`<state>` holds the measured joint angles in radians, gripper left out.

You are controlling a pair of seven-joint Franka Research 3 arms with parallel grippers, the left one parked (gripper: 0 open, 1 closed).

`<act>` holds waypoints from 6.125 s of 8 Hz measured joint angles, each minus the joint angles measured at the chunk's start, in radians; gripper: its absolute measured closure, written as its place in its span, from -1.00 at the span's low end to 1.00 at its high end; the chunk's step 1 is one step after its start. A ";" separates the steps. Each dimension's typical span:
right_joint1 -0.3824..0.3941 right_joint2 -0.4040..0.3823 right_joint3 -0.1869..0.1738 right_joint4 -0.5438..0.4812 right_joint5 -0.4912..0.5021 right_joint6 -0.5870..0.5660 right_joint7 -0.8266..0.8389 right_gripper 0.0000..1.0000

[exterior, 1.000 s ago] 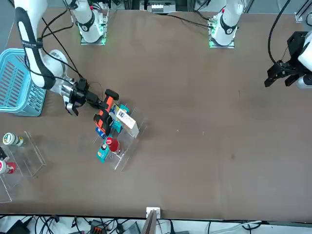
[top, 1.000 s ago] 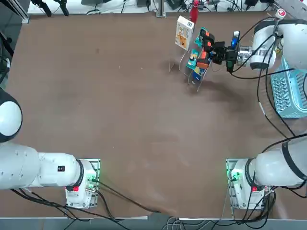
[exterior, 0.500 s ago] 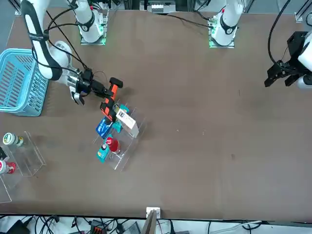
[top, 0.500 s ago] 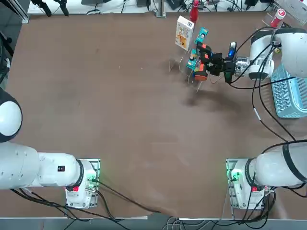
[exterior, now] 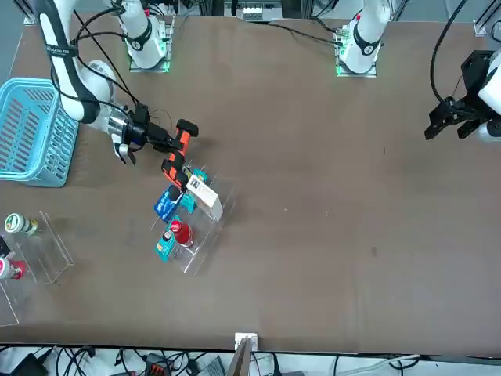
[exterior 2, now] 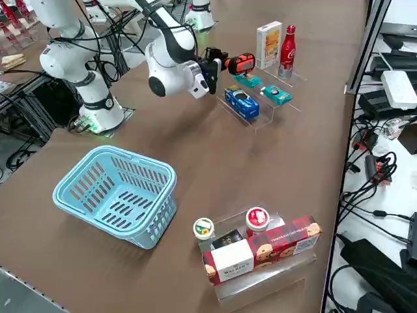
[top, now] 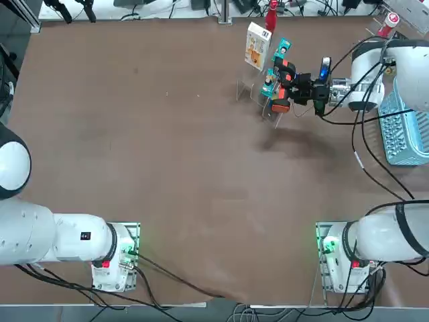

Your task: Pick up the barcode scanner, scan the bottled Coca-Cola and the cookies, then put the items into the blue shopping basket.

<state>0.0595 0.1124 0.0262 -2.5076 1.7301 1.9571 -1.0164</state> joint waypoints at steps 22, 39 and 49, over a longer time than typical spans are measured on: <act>0.067 -0.020 -0.010 0.162 -1.904 0.263 1.404 0.13; 0.013 -0.010 -0.010 0.063 -1.916 0.448 1.411 -1.00; 0.166 -0.033 0.014 0.925 -1.716 -0.170 1.267 -1.00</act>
<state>0.2258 0.0795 0.0397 -1.5829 0.0144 1.7874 0.2502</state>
